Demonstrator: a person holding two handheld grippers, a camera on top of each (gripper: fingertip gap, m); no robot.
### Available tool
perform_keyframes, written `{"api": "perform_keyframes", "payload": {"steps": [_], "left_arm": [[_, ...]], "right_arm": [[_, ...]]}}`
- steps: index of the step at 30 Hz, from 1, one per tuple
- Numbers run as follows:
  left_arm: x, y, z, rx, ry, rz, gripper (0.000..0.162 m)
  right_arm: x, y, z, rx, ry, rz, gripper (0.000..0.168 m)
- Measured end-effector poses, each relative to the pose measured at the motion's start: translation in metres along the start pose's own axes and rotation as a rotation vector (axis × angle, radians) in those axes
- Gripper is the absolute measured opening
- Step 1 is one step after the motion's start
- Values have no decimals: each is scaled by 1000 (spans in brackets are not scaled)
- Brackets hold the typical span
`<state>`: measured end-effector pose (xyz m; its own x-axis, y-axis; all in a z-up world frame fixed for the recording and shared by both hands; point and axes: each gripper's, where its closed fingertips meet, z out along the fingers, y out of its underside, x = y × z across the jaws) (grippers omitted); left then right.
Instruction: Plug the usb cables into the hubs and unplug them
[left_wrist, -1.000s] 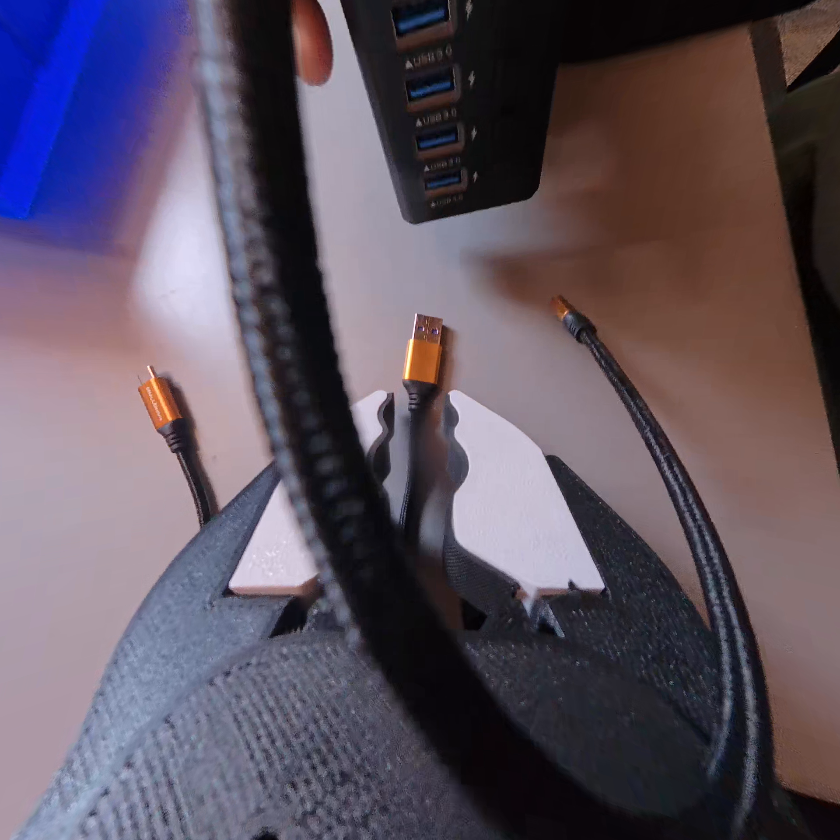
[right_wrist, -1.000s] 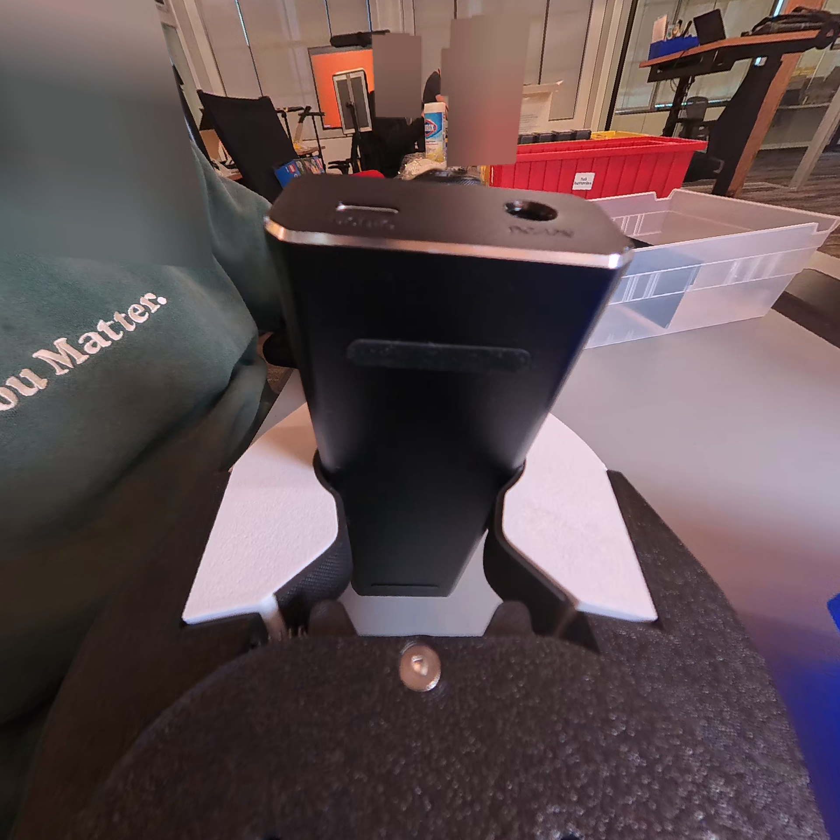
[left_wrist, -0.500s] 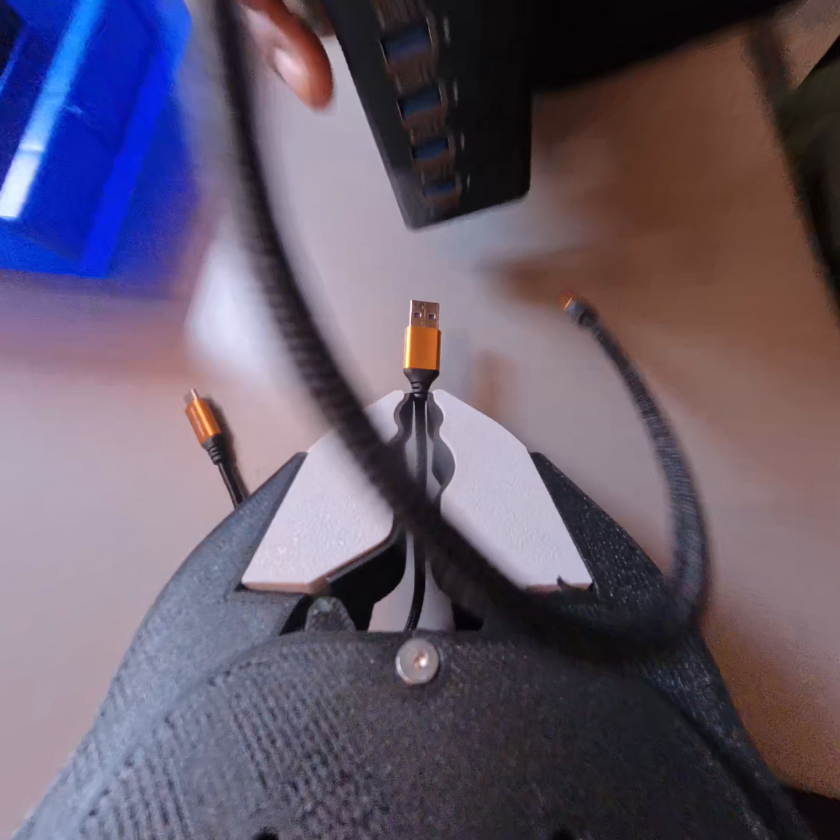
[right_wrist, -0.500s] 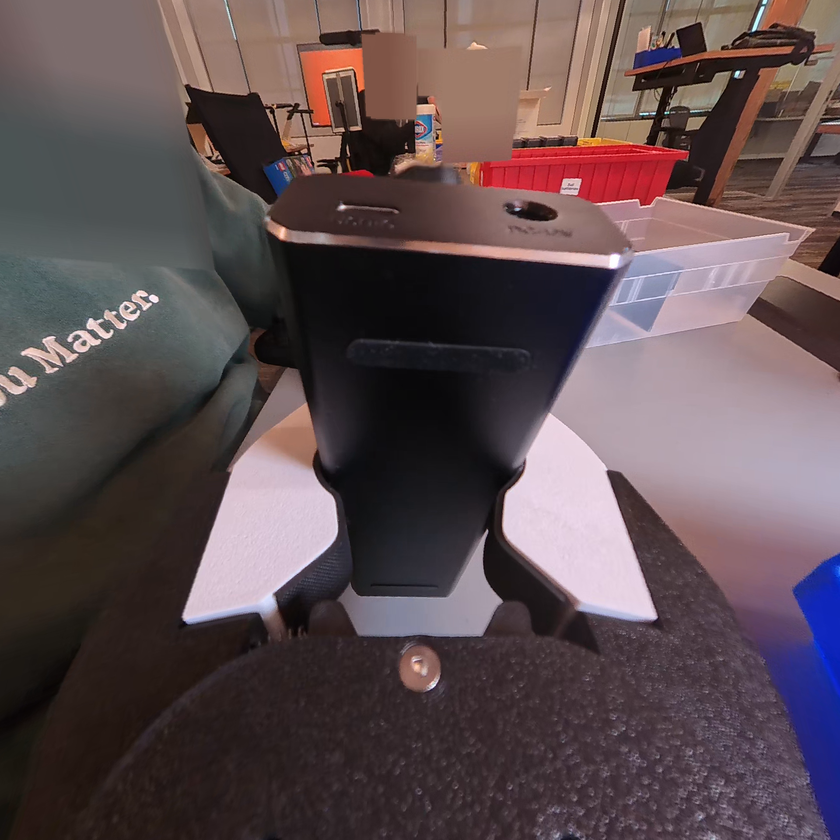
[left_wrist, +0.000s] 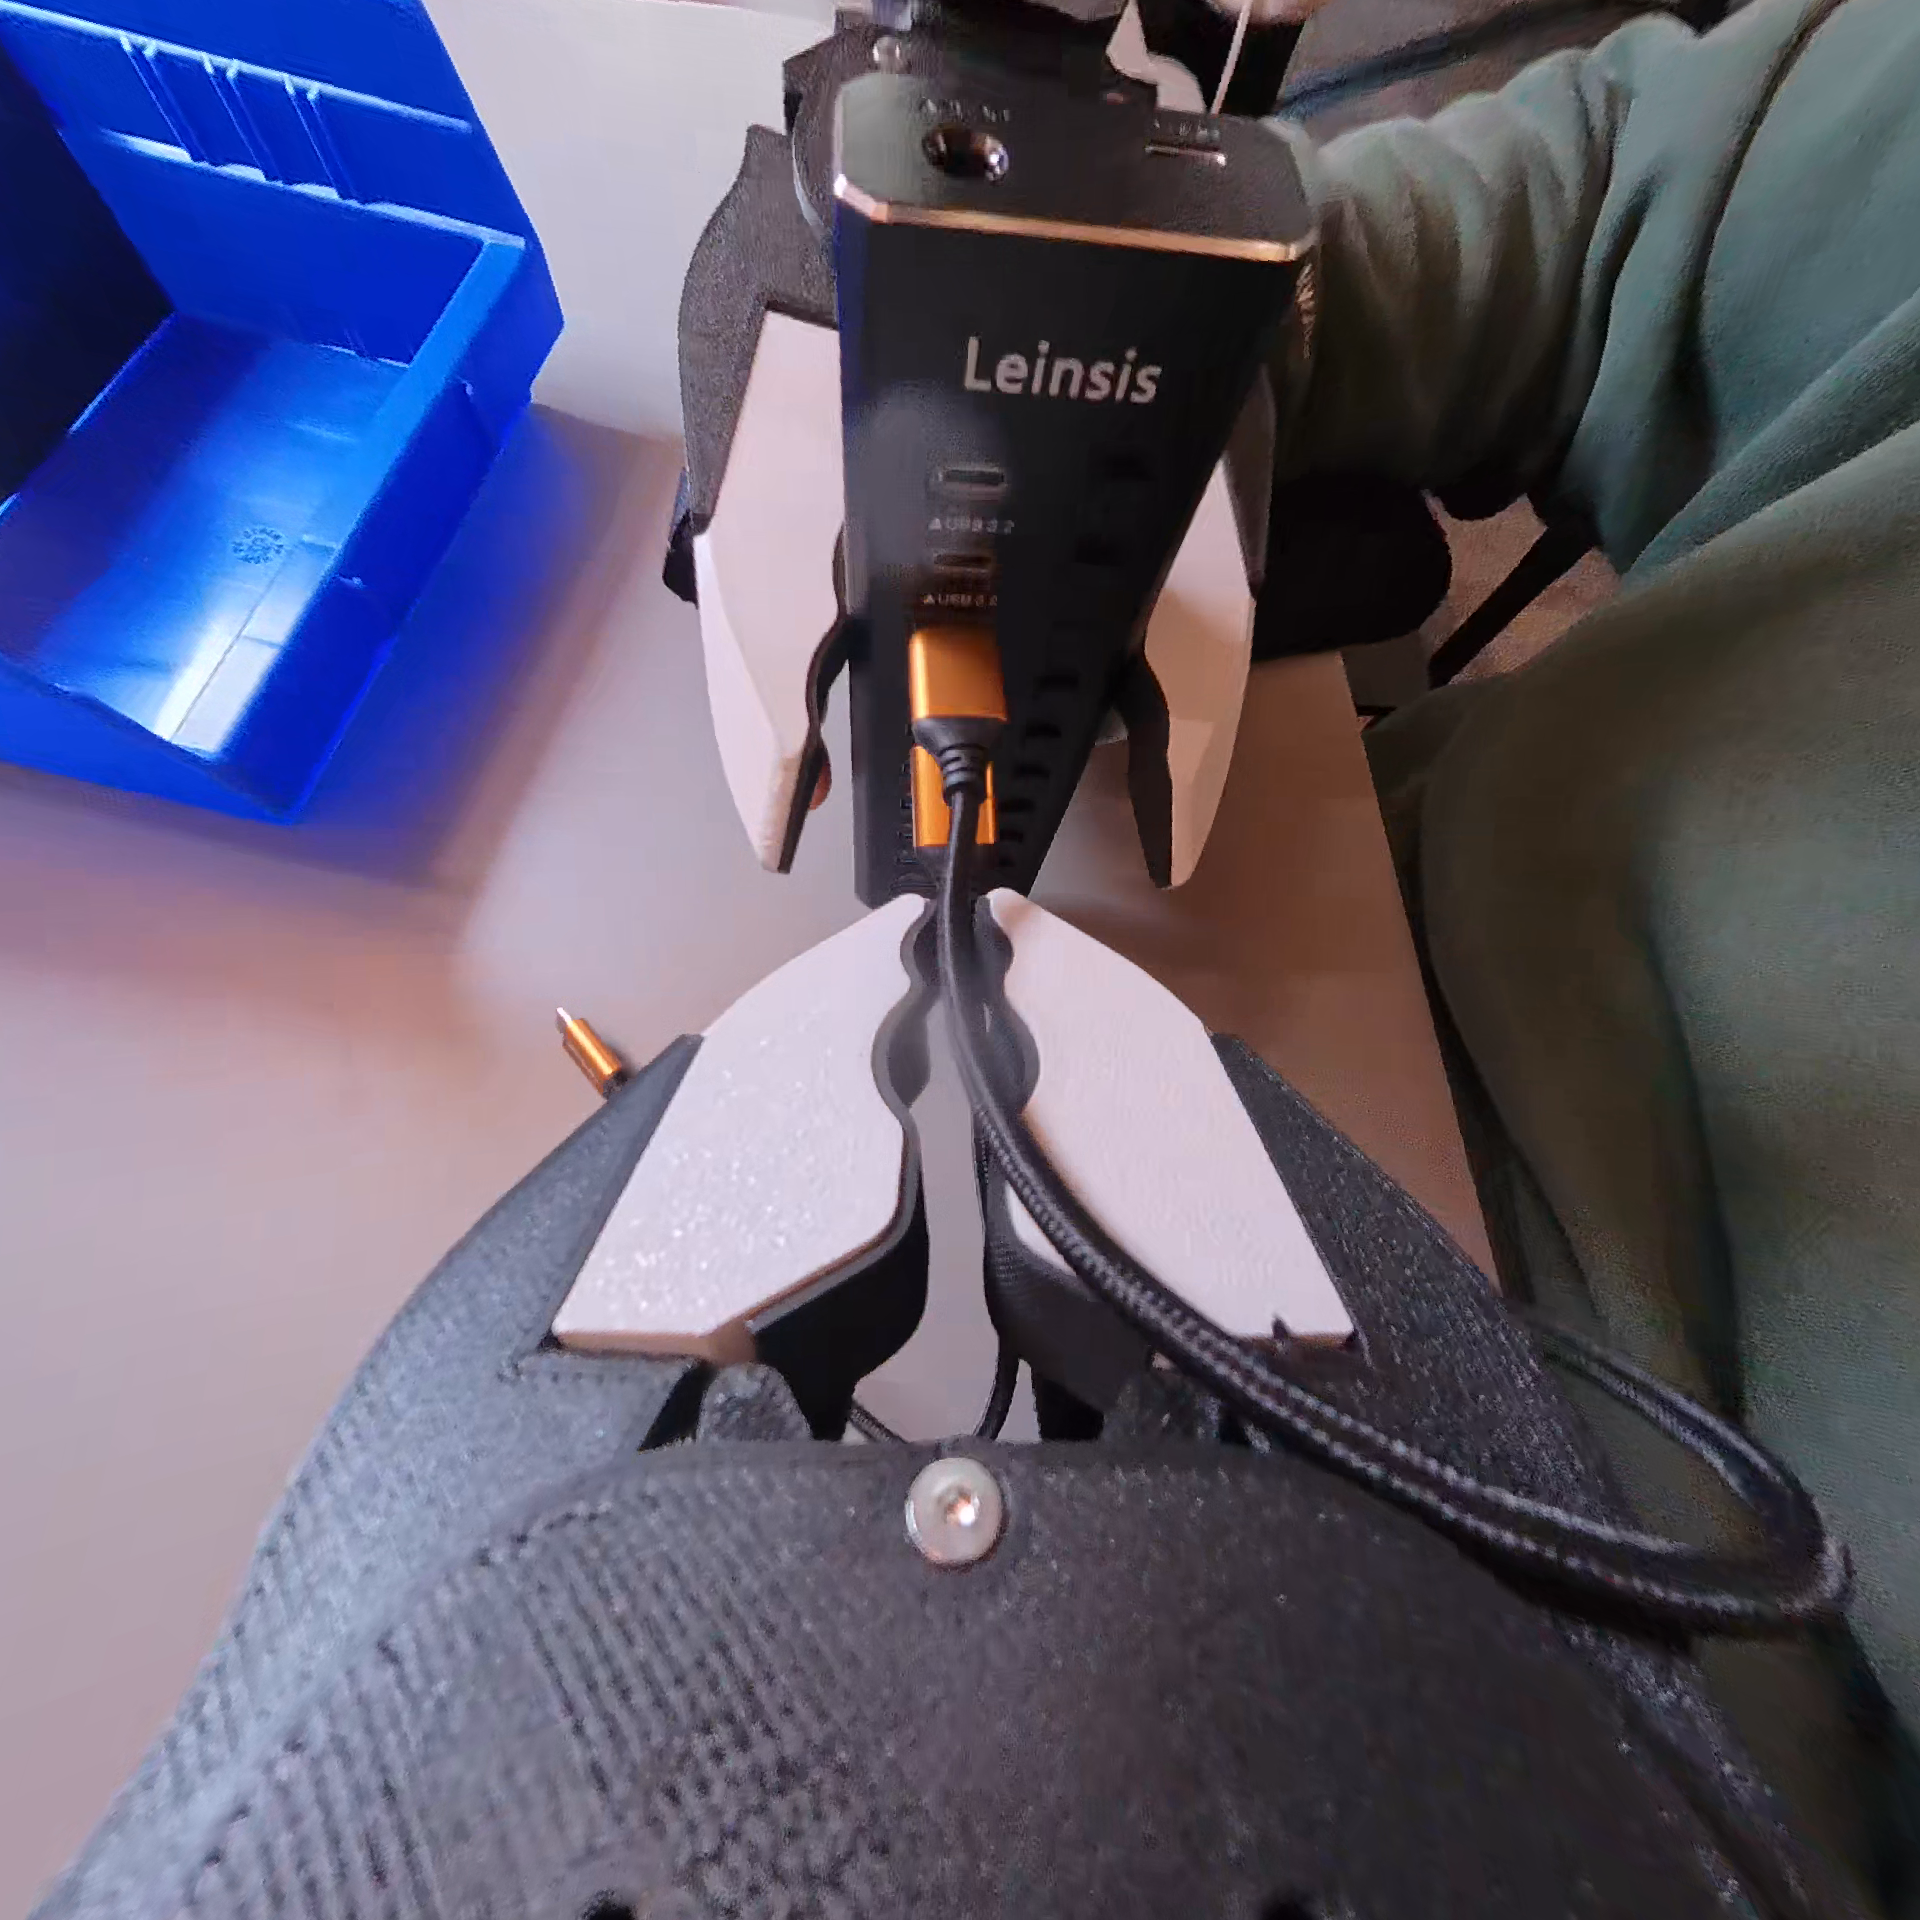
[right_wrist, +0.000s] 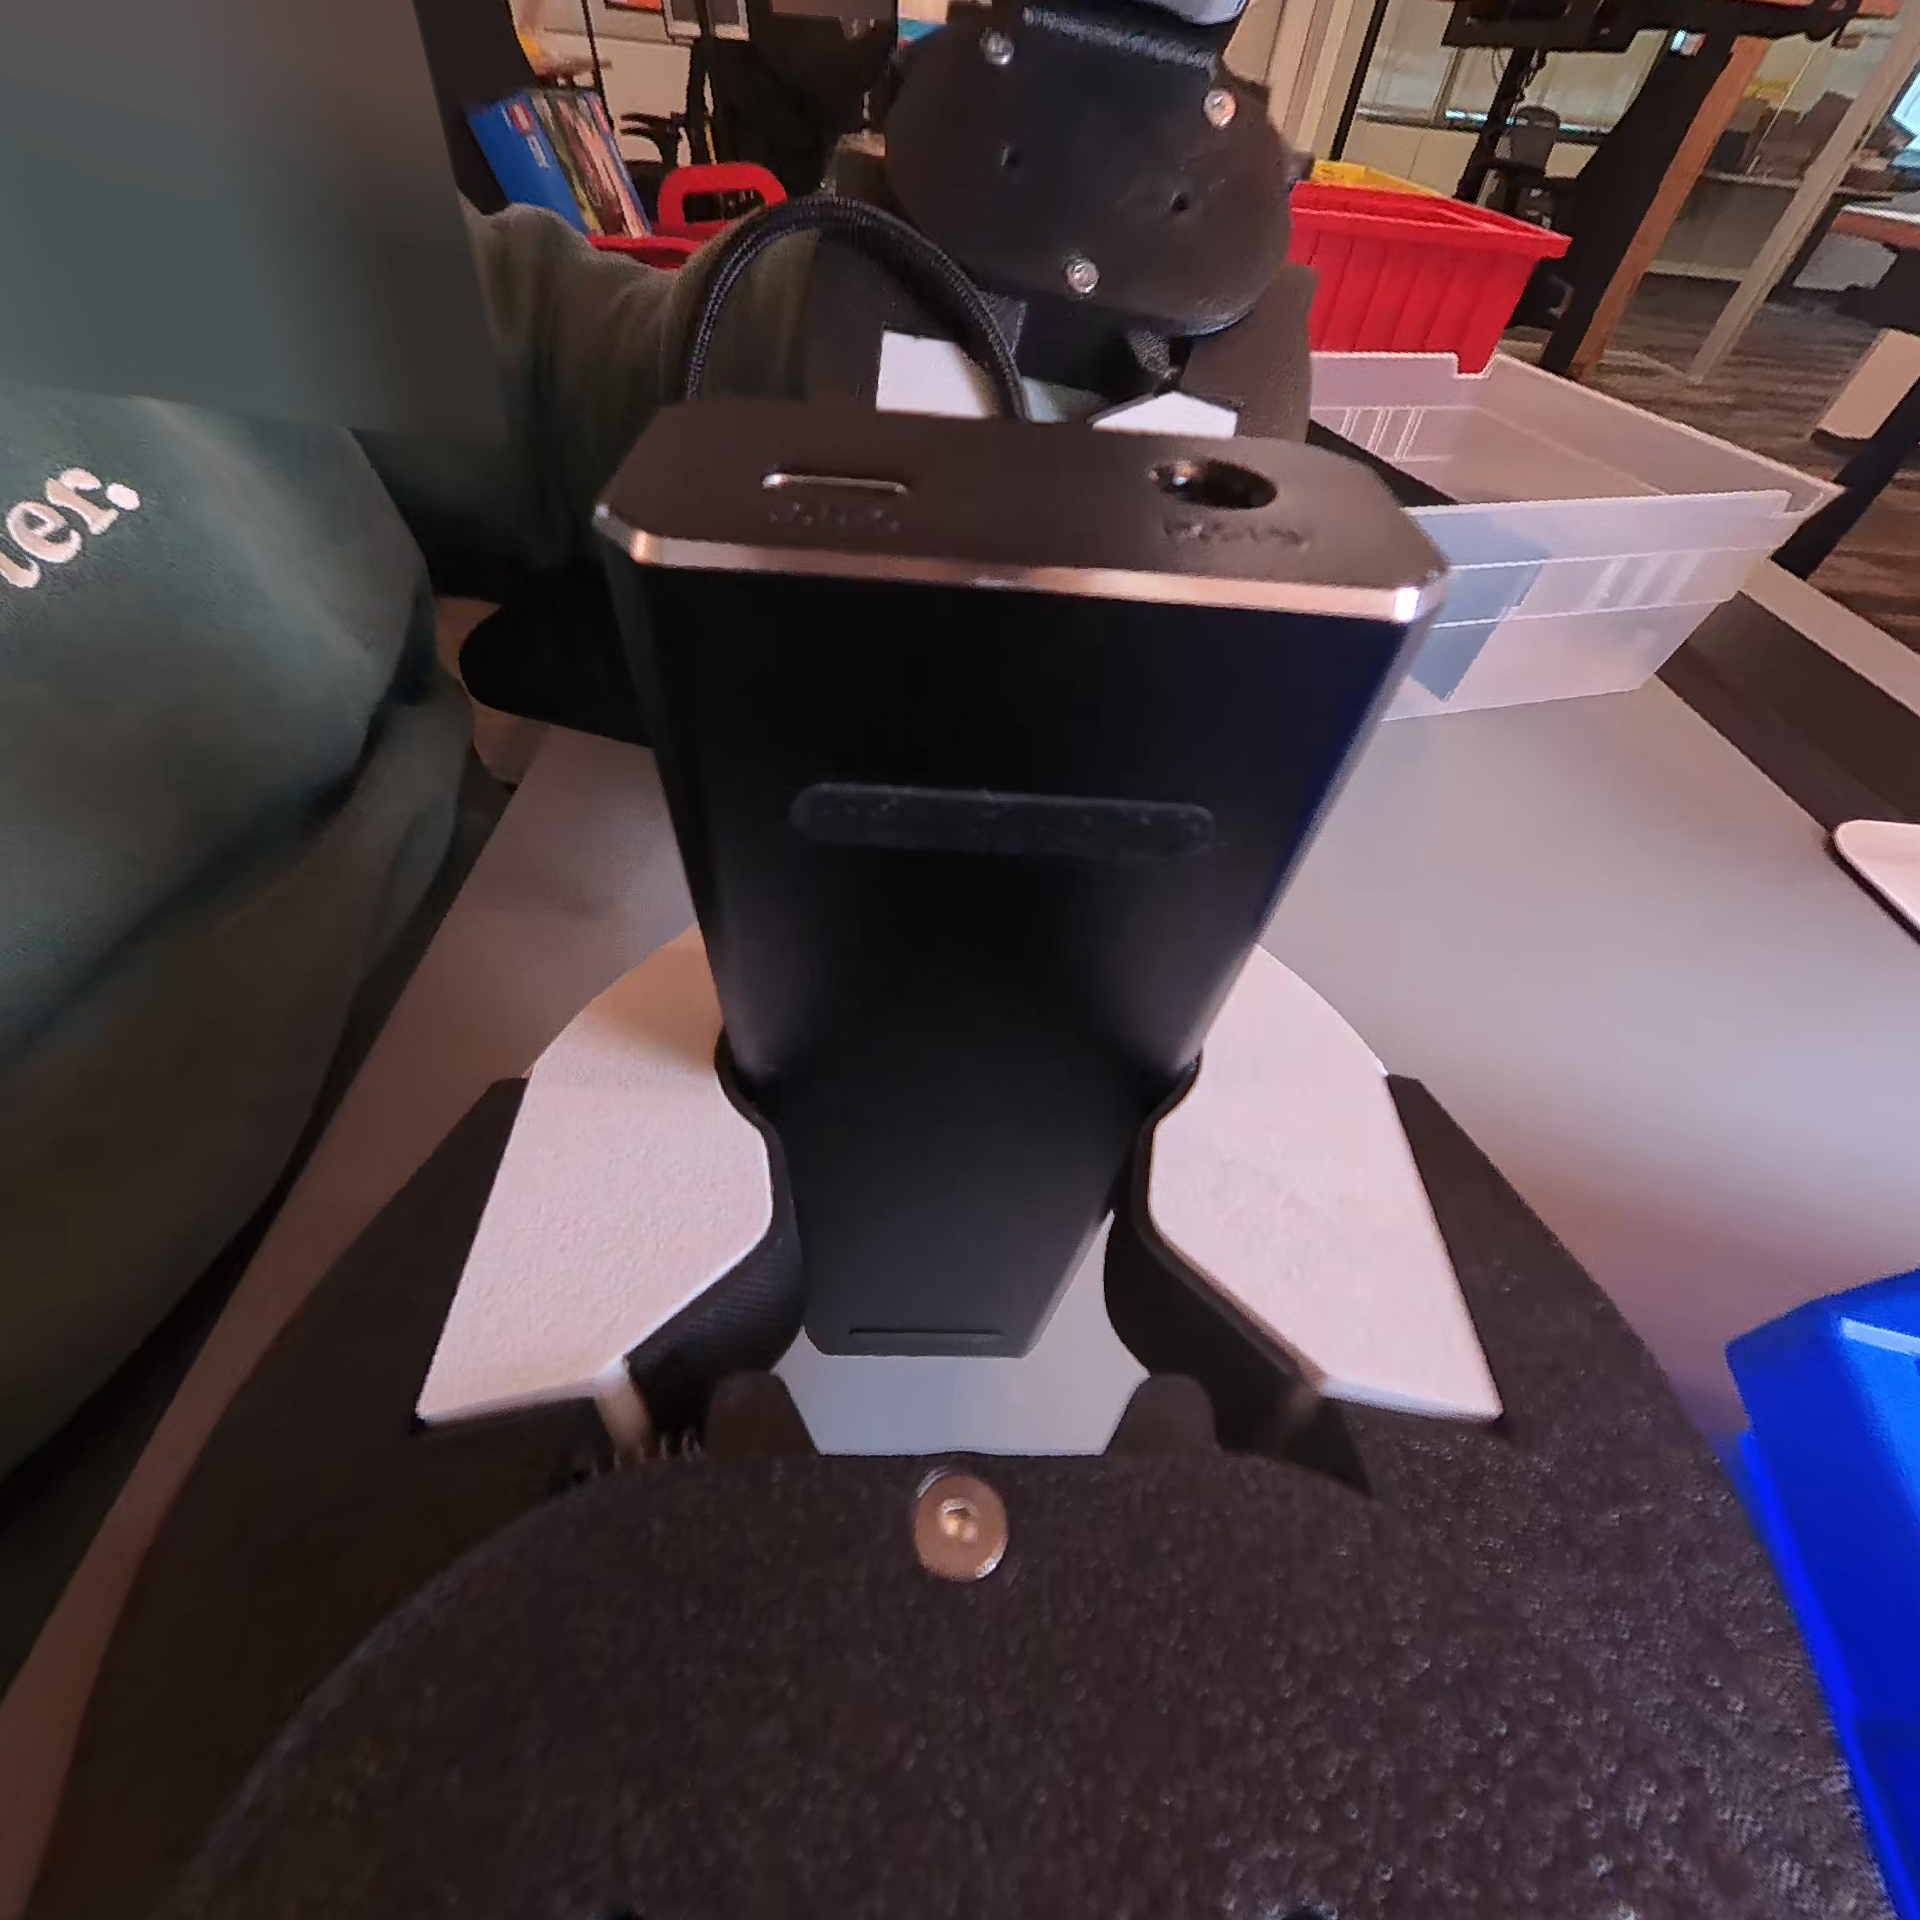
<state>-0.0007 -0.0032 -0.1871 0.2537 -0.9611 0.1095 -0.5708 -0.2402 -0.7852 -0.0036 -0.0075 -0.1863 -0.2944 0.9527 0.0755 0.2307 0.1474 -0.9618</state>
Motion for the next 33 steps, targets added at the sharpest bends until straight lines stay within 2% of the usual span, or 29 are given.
{"api": "perform_keyframes", "payload": {"steps": [6, 12, 16, 24, 29, 33], "left_arm": [[3, 5, 4, -148, 10, 50, 6], [5, -2, -1, -203, 46, 81, 6], [8, 6, 2, -312, 59, 114, 6], [10, 4, 0, -399, 65, 147, 6], [13, -4, -1, -358, 101, 124, 6], [12, -20, -4, -234, 93, 130, 6]], "right_arm": [[-1, 3, 1, -30, -2, -15, 72], [-5, 1, -3, -35, -5, -32, 72], [-8, 4, 0, -47, -22, -31, 72], [-13, 5, -1, -57, -43, -40, 72], [-13, 3, -5, -59, -22, -54, 72], [-11, 5, -8, -58, -17, -39, 72]]}}
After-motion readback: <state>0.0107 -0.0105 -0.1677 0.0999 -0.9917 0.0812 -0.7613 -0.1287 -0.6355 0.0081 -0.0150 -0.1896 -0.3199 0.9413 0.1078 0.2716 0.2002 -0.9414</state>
